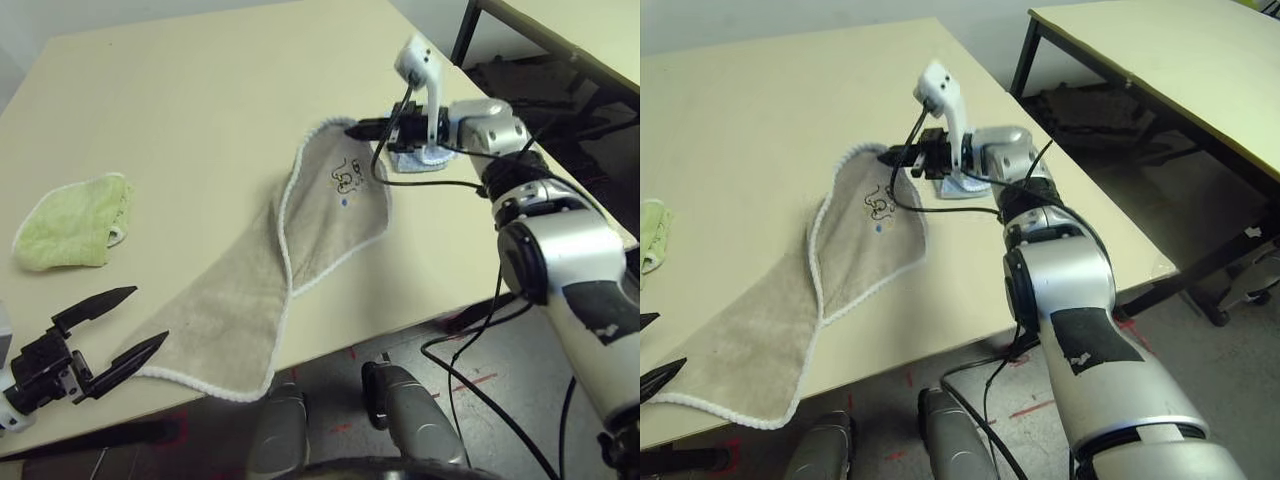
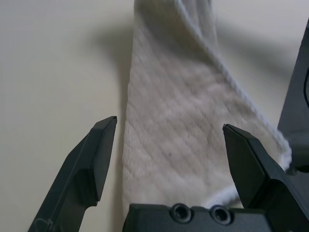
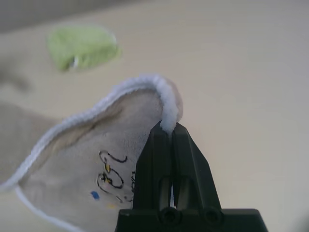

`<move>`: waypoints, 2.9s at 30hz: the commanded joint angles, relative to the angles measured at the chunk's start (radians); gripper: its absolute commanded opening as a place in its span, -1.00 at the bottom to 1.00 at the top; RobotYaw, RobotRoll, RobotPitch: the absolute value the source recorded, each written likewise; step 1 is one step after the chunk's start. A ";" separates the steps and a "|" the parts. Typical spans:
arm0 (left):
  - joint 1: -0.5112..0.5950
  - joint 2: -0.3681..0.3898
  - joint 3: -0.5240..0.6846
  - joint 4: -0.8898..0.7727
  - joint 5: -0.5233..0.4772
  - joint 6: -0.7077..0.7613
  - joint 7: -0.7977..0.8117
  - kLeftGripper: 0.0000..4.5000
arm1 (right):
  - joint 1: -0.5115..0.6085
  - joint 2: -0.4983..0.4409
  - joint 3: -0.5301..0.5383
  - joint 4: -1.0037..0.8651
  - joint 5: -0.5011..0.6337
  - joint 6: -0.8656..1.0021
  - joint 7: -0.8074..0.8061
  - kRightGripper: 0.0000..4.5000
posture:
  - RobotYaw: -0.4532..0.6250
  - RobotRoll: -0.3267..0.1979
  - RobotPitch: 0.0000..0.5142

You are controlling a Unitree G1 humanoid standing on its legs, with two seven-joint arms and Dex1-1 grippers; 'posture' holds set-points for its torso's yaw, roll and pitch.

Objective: Fold the towel and set it aside.

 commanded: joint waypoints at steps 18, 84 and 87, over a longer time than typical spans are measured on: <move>-0.030 0.015 -0.009 0.046 0.035 -0.042 -0.006 1.00 | -0.363 -0.103 -0.077 -0.113 0.367 0.557 0.396 -0.98 | -0.26 0.25 -0.48; -0.464 0.166 -0.839 -0.188 1.001 -0.141 0.363 -0.02 | -0.196 -0.004 -0.231 0.079 0.192 0.435 -0.304 -1.00 | -0.29 0.25 -0.35; -0.457 0.166 -0.831 -0.188 0.987 -0.120 0.368 -0.44 | -0.194 -0.007 -0.228 0.078 0.189 0.436 -0.297 -1.00 | -0.30 0.25 -0.35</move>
